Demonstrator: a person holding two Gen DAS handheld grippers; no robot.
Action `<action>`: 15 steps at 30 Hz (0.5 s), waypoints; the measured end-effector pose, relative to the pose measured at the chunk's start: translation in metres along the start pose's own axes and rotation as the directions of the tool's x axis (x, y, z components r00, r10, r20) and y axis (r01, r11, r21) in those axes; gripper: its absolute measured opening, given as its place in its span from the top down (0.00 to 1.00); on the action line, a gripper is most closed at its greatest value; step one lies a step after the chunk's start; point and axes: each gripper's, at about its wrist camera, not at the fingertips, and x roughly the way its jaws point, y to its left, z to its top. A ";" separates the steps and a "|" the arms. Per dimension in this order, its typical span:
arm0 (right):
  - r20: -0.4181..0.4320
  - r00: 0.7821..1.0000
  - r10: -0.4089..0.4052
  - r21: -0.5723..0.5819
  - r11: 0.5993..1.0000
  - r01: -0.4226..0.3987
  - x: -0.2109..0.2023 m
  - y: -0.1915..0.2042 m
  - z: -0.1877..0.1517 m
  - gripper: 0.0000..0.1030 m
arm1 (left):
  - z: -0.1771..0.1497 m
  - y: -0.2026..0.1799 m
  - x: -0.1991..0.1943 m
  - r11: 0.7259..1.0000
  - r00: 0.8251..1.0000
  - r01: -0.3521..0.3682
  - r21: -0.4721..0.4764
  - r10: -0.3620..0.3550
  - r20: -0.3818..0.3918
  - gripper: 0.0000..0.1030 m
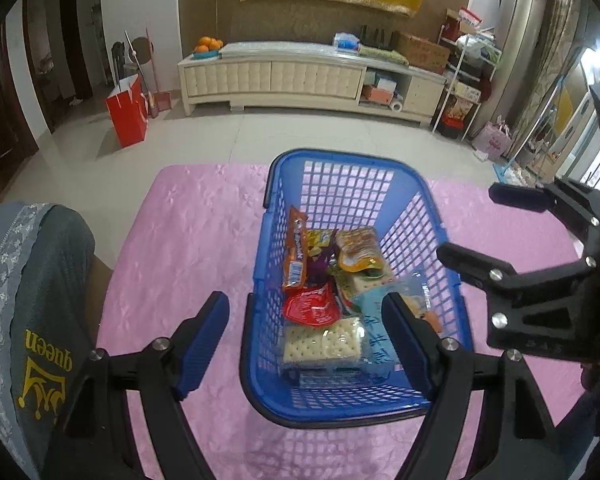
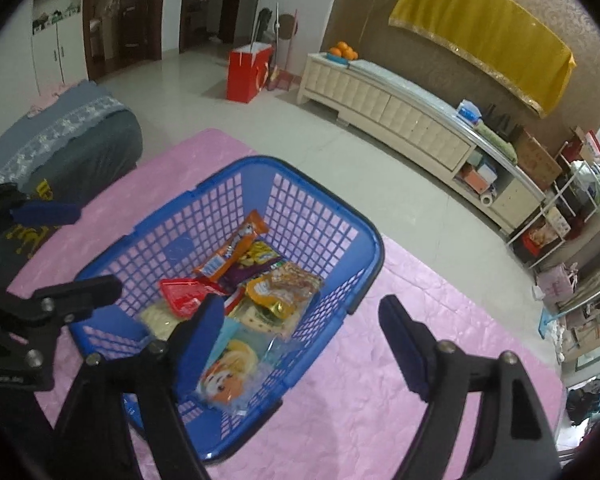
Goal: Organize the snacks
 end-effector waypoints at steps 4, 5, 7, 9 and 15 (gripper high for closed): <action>0.045 0.999 0.004 -0.002 1.000 -0.004 -0.030 0.003 -0.011 0.19 | -0.008 -0.011 -0.016 1.000 0.999 0.006 -0.004 -0.006 0.034 0.25; 0.064 0.998 0.000 0.004 1.000 0.000 -0.039 0.004 -0.015 0.19 | -0.012 -0.014 -0.021 1.000 0.999 0.005 -0.008 -0.005 0.047 0.25; 0.087 0.996 -0.006 0.020 1.000 0.004 -0.051 0.006 -0.021 0.19 | -0.019 -0.022 -0.035 1.000 0.997 0.004 -0.011 -0.003 0.077 0.25; 0.113 0.993 -0.018 0.051 0.999 0.013 -0.066 0.003 -0.029 0.19 | -0.028 -0.031 -0.052 1.000 0.992 -0.017 -0.005 0.017 0.123 0.25; 0.213 0.977 -0.024 0.152 0.988 -0.008 -0.114 -0.001 -0.062 0.19 | -0.060 -0.054 -0.111 0.998 0.951 -0.052 -0.022 0.056 0.302 0.25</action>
